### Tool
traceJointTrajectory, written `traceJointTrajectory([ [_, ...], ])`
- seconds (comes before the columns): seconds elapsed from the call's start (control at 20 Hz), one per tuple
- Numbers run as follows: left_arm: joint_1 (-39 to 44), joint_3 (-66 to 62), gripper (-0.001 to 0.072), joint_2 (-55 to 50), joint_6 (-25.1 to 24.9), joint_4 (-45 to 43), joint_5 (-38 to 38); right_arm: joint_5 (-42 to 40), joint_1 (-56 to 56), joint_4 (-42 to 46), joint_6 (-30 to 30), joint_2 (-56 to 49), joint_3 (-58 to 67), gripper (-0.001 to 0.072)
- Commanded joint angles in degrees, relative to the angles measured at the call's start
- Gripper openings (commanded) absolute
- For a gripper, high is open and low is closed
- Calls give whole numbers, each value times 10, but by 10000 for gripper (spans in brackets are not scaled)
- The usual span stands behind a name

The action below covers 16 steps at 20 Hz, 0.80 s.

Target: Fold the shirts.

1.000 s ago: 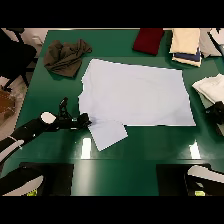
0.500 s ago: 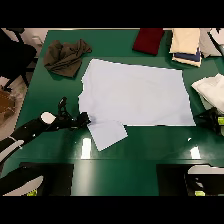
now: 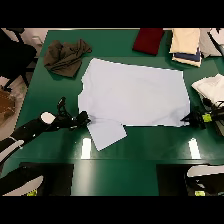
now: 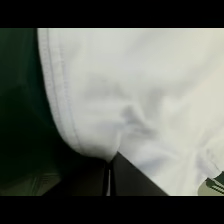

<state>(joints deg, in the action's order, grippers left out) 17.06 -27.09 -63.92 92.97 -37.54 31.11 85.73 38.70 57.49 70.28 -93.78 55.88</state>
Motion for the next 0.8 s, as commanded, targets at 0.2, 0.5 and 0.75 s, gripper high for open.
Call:
traceJointTrajectory([
  [0.2,-26,-61,23,45,-4,1,17,-5,25,-102,-44,161,2,24],
  [0.5,-87,-301,22,184,69,-206,156,-1,14,-215,-63,381,56,25],
  [0.75,-87,-581,22,224,71,-360,289,-42,-32,-212,-22,522,202,24],
])
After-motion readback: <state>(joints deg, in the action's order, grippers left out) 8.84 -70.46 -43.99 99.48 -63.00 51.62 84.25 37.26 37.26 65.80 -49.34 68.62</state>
